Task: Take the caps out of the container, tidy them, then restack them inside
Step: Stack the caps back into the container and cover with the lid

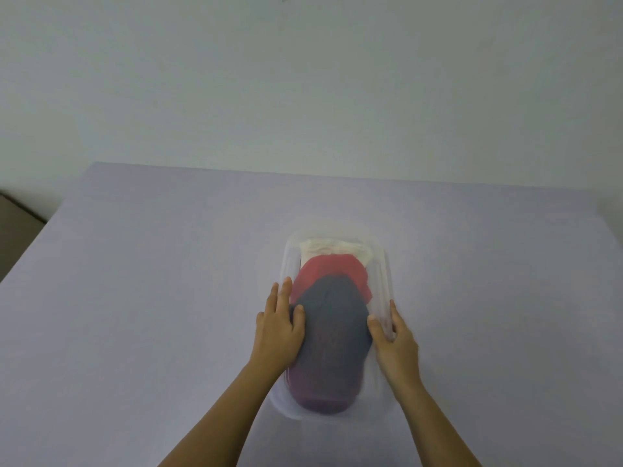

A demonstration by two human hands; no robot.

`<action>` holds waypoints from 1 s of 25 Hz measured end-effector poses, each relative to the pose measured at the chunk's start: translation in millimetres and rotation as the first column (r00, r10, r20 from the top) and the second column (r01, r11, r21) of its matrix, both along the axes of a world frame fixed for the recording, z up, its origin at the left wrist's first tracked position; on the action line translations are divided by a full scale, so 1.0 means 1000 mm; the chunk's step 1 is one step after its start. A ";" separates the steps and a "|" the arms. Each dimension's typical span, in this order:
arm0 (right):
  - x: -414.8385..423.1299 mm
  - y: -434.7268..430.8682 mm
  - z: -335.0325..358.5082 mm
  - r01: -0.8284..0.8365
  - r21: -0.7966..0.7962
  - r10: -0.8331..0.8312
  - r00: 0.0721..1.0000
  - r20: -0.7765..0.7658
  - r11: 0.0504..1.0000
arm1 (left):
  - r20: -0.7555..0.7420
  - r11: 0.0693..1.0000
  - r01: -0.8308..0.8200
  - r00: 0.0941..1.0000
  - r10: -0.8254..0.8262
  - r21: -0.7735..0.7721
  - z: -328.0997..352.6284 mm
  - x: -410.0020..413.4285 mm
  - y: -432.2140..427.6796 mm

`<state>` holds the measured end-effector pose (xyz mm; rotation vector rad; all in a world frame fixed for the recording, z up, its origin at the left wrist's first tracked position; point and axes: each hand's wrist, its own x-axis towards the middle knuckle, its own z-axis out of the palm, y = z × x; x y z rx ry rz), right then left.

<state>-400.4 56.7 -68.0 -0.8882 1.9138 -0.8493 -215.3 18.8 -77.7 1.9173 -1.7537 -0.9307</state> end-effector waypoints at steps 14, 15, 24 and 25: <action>0.010 0.005 0.020 -0.233 0.042 0.236 0.938 -0.253 0.972 | 0.065 0.997 -0.008 0.998 0.003 0.075 0.016 0.000 0.000; 0.010 0.006 0.020 -0.234 0.052 0.239 0.932 -0.273 0.971 | 0.085 0.998 -0.012 0.996 0.007 0.061 0.014 0.001 0.002; 0.005 0.003 0.009 -0.159 0.039 0.162 0.921 -0.355 0.987 | 0.169 1.000 -0.007 0.986 0.011 -0.029 0.004 0.005 0.001; 0.005 0.001 0.008 -0.152 0.035 0.155 0.918 -0.366 0.988 | 0.175 1.000 -0.006 0.985 0.010 -0.026 0.002 0.005 0.000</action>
